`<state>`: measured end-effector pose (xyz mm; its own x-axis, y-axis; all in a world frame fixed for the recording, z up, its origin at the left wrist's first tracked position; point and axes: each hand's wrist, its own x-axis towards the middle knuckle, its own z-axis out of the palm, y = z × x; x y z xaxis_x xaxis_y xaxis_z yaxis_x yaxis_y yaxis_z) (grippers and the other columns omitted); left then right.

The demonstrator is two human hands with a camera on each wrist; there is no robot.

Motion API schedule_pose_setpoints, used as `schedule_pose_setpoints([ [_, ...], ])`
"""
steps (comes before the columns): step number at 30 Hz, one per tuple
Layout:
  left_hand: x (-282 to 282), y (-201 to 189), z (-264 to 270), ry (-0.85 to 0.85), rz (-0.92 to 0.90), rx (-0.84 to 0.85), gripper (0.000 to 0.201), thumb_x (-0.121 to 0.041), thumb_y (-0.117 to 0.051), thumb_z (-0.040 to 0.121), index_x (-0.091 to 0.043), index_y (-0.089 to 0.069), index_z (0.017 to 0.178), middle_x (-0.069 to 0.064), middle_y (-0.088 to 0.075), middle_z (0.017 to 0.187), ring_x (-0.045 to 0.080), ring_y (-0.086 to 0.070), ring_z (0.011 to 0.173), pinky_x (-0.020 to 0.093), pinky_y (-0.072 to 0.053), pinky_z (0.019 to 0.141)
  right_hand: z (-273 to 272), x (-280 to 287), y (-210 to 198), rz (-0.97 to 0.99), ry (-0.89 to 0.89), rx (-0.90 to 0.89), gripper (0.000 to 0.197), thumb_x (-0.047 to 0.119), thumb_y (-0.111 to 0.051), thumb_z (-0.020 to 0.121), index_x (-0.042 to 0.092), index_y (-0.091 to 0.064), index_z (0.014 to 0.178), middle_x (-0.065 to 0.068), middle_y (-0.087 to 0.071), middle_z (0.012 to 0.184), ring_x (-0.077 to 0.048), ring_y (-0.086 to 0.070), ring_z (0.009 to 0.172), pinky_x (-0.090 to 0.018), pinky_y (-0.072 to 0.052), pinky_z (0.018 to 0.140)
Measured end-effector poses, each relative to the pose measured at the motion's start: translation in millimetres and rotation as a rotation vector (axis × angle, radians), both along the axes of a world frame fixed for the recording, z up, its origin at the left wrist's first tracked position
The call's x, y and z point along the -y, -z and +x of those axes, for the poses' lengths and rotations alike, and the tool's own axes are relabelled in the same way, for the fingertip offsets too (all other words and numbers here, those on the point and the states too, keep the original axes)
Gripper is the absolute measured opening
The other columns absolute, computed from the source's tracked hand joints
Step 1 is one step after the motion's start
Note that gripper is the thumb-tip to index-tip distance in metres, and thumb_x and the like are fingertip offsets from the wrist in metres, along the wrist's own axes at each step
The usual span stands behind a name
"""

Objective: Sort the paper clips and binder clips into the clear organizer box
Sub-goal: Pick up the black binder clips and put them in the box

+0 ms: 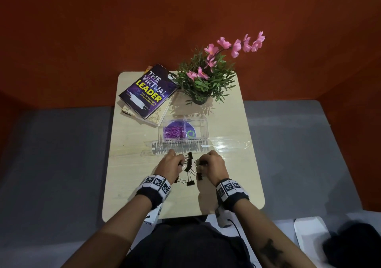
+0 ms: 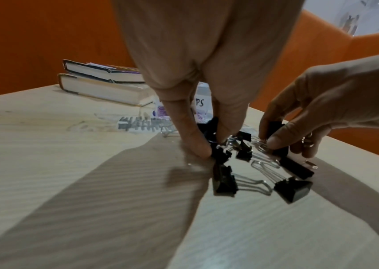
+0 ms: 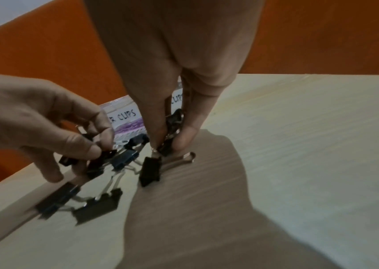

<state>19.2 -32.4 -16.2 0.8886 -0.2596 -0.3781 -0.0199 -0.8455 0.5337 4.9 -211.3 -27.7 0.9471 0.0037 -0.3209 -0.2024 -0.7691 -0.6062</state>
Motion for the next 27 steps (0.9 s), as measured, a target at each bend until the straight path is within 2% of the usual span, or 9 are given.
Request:
schedule_pose_setpoints([
  [3,0,-7,6,-0.038,-0.056,0.038,0.015,-0.002,-0.061,0.083,-0.016,-0.066,0.082,0.0,-0.044,0.088,0.02,-0.052,0.076,0.028,-0.047,0.068,10,12,-7,0.02,0.085,0.038,0.008,0.009,-0.076,0.075,0.015,-0.075,0.08,-0.006,-0.069,0.079,-0.021,-0.064,0.07,-0.026,-0.051,0.064],
  [5,1,-17,11,-0.052,-0.109,0.049,0.015,-0.002,-0.065,0.083,-0.016,-0.068,0.081,0.0,-0.048,0.087,0.016,-0.052,0.079,0.025,-0.044,0.072,24,17,-21,0.091,0.152,0.06,0.013,0.008,-0.078,0.074,0.015,-0.075,0.084,-0.005,-0.073,0.082,-0.019,-0.067,0.07,-0.034,-0.059,0.069],
  [7,5,-30,18,-0.046,-0.143,0.055,0.015,-0.002,-0.069,0.082,-0.017,-0.07,0.081,0.0,-0.054,0.087,0.014,-0.052,0.082,0.025,-0.043,0.074,43,18,-40,0.14,0.147,0.112,0.016,0.005,-0.079,0.074,0.012,-0.075,0.088,-0.007,-0.075,0.087,-0.018,-0.069,0.074,-0.036,-0.06,0.074],
  [11,16,-53,42,-0.048,-0.218,0.027,0.013,-0.001,-0.071,0.08,-0.014,-0.073,0.079,0.002,-0.068,0.089,0.013,-0.059,0.082,0.025,-0.046,0.078,88,9,-67,0.103,0.119,0.189,0.019,0.009,-0.08,0.073,0.01,-0.073,0.091,-0.01,-0.075,0.089,-0.019,-0.065,0.08,-0.024,-0.051,0.076],
  [14,28,-62,68,-0.083,-0.249,0.036,0.014,-0.001,-0.072,0.079,-0.015,-0.073,0.077,0.001,-0.071,0.089,0.012,-0.061,0.082,0.025,-0.047,0.079,103,7,-68,0.06,0.087,0.107,0.036,0.021,-0.084,0.069,0.014,-0.071,0.102,-0.009,-0.075,0.094,-0.023,-0.068,0.082,-0.028,-0.053,0.076],
  [17,42,-65,90,-0.119,-0.244,0.032,0.018,-0.002,-0.073,0.078,-0.019,-0.071,0.073,0.002,-0.069,0.088,0.014,-0.063,0.08,0.029,-0.053,0.075,96,18,-65,0.05,0.211,0.126,0.034,0.021,-0.076,0.077,0.018,-0.068,0.11,-0.007,-0.074,0.1,-0.023,-0.069,0.085,-0.034,-0.055,0.081],
  [20,58,-63,104,-0.142,-0.24,0.028,0.017,0.0,-0.071,0.079,-0.016,-0.071,0.076,0.004,-0.07,0.091,0.019,-0.065,0.083,0.029,-0.054,0.072,72,32,-57,0.084,0.326,0.115,0.024,0.015,-0.067,0.084,0.013,-0.068,0.108,-0.008,-0.073,0.098,-0.019,-0.067,0.083,-0.031,-0.054,0.08],
  [24,62,-60,108,-0.194,-0.216,-0.079,0.024,0.002,-0.068,0.082,-0.017,-0.072,0.096,0.006,-0.066,0.106,0.025,-0.065,0.088,0.028,-0.054,0.067,37,40,-38,0.091,0.286,0.029,0.022,0.016,-0.068,0.085,0.013,-0.069,0.108,-0.006,-0.073,0.097,-0.016,-0.066,0.082,-0.029,-0.054,0.079],
  [27,43,-67,95,-0.242,-0.292,-0.055,0.024,-0.001,-0.063,0.086,-0.018,-0.069,0.102,0.001,-0.065,0.104,0.019,-0.065,0.084,0.036,-0.059,0.077,16,41,-27,0.082,0.268,-0.003,0.026,0.025,-0.07,0.086,0.015,-0.069,0.109,-0.004,-0.073,0.096,-0.015,-0.066,0.079,-0.026,-0.053,0.075],
])
